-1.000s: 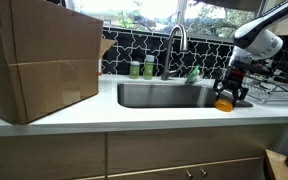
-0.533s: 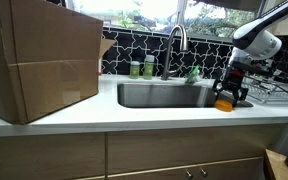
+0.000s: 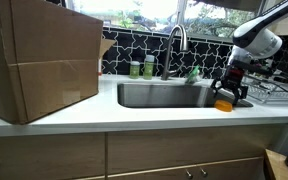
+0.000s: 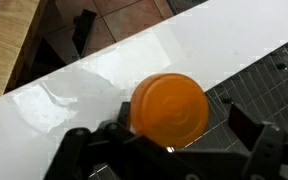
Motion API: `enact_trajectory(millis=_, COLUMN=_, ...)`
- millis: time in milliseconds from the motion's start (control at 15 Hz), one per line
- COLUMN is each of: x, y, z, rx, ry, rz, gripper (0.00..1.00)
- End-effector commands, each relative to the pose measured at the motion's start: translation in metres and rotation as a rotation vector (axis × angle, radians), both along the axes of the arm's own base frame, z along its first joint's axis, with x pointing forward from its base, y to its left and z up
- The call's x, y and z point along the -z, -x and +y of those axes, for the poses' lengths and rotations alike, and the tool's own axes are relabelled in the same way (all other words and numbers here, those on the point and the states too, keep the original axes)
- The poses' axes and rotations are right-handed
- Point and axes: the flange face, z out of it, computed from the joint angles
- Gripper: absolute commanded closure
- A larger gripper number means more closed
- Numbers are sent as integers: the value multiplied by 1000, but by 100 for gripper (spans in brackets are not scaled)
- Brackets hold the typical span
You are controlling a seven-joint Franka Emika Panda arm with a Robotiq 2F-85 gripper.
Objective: Remove the orange bowl from the sink
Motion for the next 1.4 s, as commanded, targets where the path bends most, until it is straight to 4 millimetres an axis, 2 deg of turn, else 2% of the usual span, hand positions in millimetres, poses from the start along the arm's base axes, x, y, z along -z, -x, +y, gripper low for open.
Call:
enact_trajectory(millis=0, x=-2, y=0, z=0, rx=-1, ry=1, rz=-3, gripper=0)
enact_trajectory(millis=200, x=-4, y=0, z=0, rx=-1, ry=2, rz=-6, gripper=0)
enact_trajectory(millis=267, x=-7, y=2, z=-6, rx=-8, ry=13, rz=-12, gripper=0)
enact_trajectory(millis=600, x=-30, y=18, z=-38, rx=-270, ry=164, rz=-54, gripper=0)
enact_trajectory(millis=800, x=-35, y=19, z=-58, rx=-420, ry=175, rz=-144, gripper=0)
enact_trajectory(millis=933, x=-36, y=17, z=-69, rx=-468, ry=118, rz=-214, gripper=0)
enact_trajectory(millis=1133, x=-28, y=11, z=-77, rx=-378, ry=-33, rz=-190, gripper=0)
enact_trajectory(millis=1333, x=-16, y=1, z=-86, rx=-455, ry=-105, rz=-239, gripper=0)
